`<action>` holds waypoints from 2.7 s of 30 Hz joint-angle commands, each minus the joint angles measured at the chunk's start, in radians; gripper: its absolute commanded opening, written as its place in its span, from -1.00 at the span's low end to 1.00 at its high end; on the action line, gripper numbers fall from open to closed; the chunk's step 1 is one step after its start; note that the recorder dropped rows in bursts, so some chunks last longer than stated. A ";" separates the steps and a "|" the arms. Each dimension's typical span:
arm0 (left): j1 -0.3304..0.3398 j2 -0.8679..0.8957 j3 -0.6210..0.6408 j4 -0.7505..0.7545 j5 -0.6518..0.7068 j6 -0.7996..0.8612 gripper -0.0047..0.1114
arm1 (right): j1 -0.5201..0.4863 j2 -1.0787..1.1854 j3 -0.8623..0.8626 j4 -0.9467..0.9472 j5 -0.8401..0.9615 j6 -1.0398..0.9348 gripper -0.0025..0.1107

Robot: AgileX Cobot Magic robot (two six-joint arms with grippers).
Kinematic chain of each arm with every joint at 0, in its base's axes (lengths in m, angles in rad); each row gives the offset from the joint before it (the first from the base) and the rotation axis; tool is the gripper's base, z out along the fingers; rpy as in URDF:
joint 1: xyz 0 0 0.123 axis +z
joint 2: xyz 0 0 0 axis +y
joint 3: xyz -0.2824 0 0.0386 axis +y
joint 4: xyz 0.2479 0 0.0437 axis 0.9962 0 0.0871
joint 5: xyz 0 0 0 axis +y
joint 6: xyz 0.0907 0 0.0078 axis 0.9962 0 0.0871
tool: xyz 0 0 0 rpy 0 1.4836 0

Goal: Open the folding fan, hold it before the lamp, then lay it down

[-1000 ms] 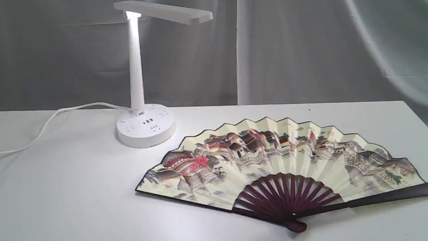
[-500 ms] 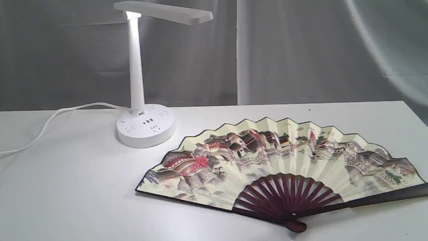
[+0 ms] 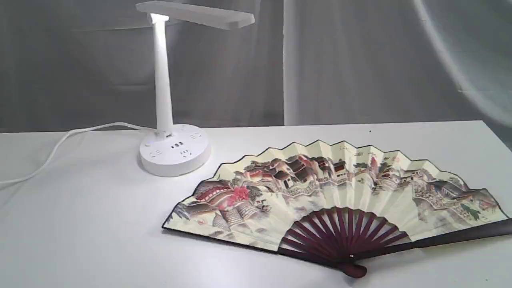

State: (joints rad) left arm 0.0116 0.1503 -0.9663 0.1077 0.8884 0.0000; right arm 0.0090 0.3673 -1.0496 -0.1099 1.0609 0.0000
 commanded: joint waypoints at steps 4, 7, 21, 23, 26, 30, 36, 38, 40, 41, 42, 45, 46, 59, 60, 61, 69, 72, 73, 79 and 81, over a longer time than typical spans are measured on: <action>-0.005 -0.098 -0.002 0.050 0.046 -0.018 -0.92 | 0.003 -0.128 0.006 -0.089 0.035 0.000 -0.96; -0.005 -0.150 -0.002 0.050 0.050 -0.018 -0.92 | 0.003 -0.194 0.006 -0.100 0.051 0.000 -0.96; -0.002 -0.150 0.056 -0.017 -0.023 -0.025 -0.92 | 0.001 -0.367 0.026 -0.169 0.099 0.000 -0.96; -0.002 -0.150 0.090 -0.025 -0.072 -0.025 -0.92 | 0.001 -0.367 0.058 -0.160 0.056 0.019 -0.96; -0.002 -0.150 0.165 -0.027 -0.182 -0.025 -0.92 | 0.001 -0.367 0.133 -0.160 -0.030 0.035 -0.96; -0.002 -0.150 0.292 -0.030 -0.334 -0.025 -0.92 | 0.001 -0.367 0.264 -0.127 -0.157 0.067 -0.96; -0.002 -0.150 0.527 -0.093 -0.533 -0.025 -0.92 | 0.001 -0.367 0.497 -0.054 -0.367 0.077 -0.96; -0.002 -0.150 0.604 -0.099 -0.577 -0.025 -0.92 | 0.001 -0.367 0.574 -0.053 -0.439 0.077 -0.96; -0.002 -0.150 0.680 -0.099 -0.626 -0.025 -0.92 | 0.001 -0.367 0.658 -0.053 -0.540 0.082 -0.96; -0.002 -0.150 0.716 -0.099 -0.654 -0.025 -0.92 | 0.001 -0.367 0.692 -0.053 -0.584 0.082 -0.96; -0.002 -0.150 0.751 -0.099 -0.678 -0.025 -0.92 | 0.001 -0.367 0.736 -0.053 -0.638 0.082 -0.96; -0.002 -0.150 0.841 -0.099 -0.738 -0.025 -0.92 | 0.001 -0.367 0.847 -0.059 -0.820 0.082 -0.96; -0.002 -0.150 0.866 -0.099 -0.756 -0.025 -0.92 | 0.001 -0.367 0.886 -0.061 -0.900 0.082 -0.96; -0.002 -0.150 0.966 -0.099 -0.770 -0.023 -0.92 | 0.001 -0.367 1.050 -0.002 -0.835 0.078 -0.96; -0.002 -0.150 0.966 -0.099 -0.758 -0.023 -0.92 | 0.001 -0.367 1.050 -0.002 -0.835 0.078 -0.96; -0.002 -0.150 0.966 -0.099 -0.749 -0.023 -0.92 | 0.001 -0.367 1.050 -0.002 -0.835 0.078 -0.96; -0.002 -0.150 0.966 -0.099 -0.698 -0.023 -0.92 | 0.001 -0.367 1.050 0.009 -0.835 0.080 -0.96; -0.002 -0.150 0.966 -0.099 -0.698 -0.023 -0.92 | 0.001 -0.367 1.050 0.037 -0.839 0.083 -0.96; -0.002 -0.150 0.966 -0.099 -0.698 -0.023 -0.92 | 0.001 -0.367 1.050 0.037 -0.839 0.083 -0.96; -0.002 -0.150 0.966 -0.099 -0.700 -0.023 -0.92 | 0.001 -0.367 1.050 0.041 -0.839 0.083 -0.96; -0.002 -0.150 0.966 -0.099 -0.700 -0.023 -0.92 | 0.001 -0.367 1.050 0.041 -0.839 0.083 -0.96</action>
State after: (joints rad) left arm 0.0116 0.0033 -0.0052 0.0182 0.1899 -0.0161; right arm 0.0090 0.0041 -0.0038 -0.0775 0.2195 0.0787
